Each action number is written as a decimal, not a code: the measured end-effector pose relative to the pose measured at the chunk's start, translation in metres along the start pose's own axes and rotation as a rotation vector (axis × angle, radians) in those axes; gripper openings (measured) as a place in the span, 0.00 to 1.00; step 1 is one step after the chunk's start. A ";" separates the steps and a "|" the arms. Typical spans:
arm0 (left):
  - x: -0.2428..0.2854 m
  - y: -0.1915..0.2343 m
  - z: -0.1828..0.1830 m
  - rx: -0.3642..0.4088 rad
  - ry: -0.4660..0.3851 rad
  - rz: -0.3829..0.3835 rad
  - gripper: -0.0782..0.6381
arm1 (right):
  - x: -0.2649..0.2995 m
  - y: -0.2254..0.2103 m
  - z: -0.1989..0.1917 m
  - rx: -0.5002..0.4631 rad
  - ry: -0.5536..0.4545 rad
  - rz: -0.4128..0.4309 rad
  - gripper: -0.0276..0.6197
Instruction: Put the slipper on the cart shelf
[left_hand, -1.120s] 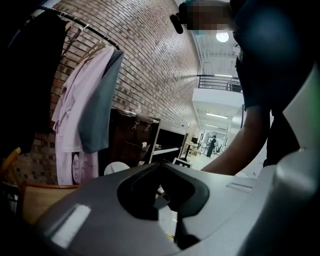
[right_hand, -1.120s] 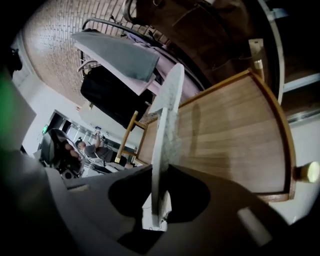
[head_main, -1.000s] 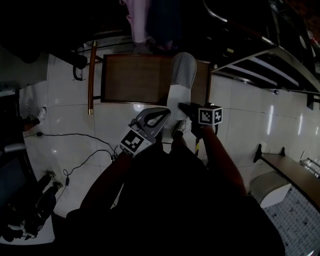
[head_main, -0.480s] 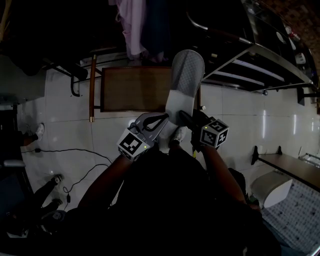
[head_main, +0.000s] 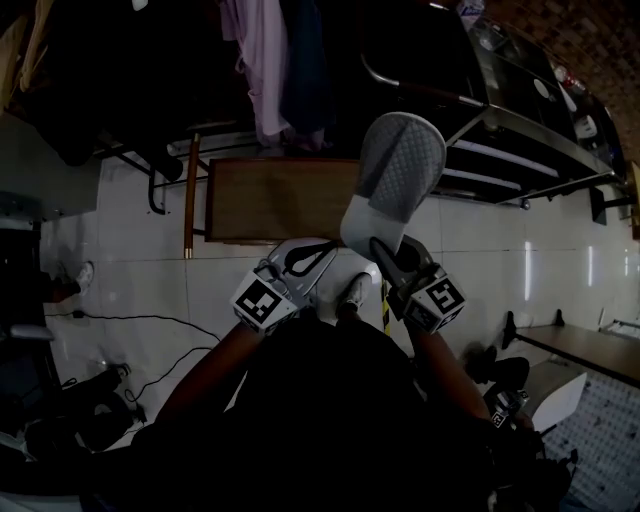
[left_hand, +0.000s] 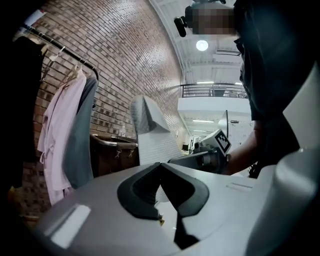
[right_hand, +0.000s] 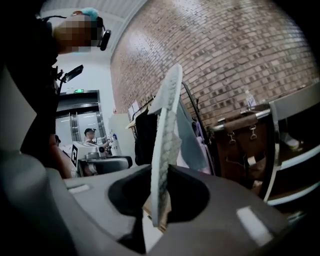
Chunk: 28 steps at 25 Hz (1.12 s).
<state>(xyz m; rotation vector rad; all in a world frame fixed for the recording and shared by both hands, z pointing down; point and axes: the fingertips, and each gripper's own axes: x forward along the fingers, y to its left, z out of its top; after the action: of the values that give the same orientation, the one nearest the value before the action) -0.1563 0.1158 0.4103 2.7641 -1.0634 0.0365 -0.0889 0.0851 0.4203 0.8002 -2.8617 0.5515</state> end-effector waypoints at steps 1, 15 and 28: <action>0.001 -0.002 0.002 0.003 0.000 0.003 0.11 | -0.002 0.003 0.006 -0.029 -0.016 0.002 0.14; 0.016 -0.011 0.019 0.039 -0.007 0.040 0.11 | -0.014 -0.001 0.048 -0.151 -0.118 0.025 0.14; 0.030 0.006 0.025 0.052 -0.015 0.074 0.11 | -0.012 -0.021 0.048 -0.147 -0.116 0.015 0.14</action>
<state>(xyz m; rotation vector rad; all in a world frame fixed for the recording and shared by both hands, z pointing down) -0.1387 0.0873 0.3897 2.7742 -1.1842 0.0538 -0.0688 0.0557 0.3799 0.8121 -2.9722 0.3010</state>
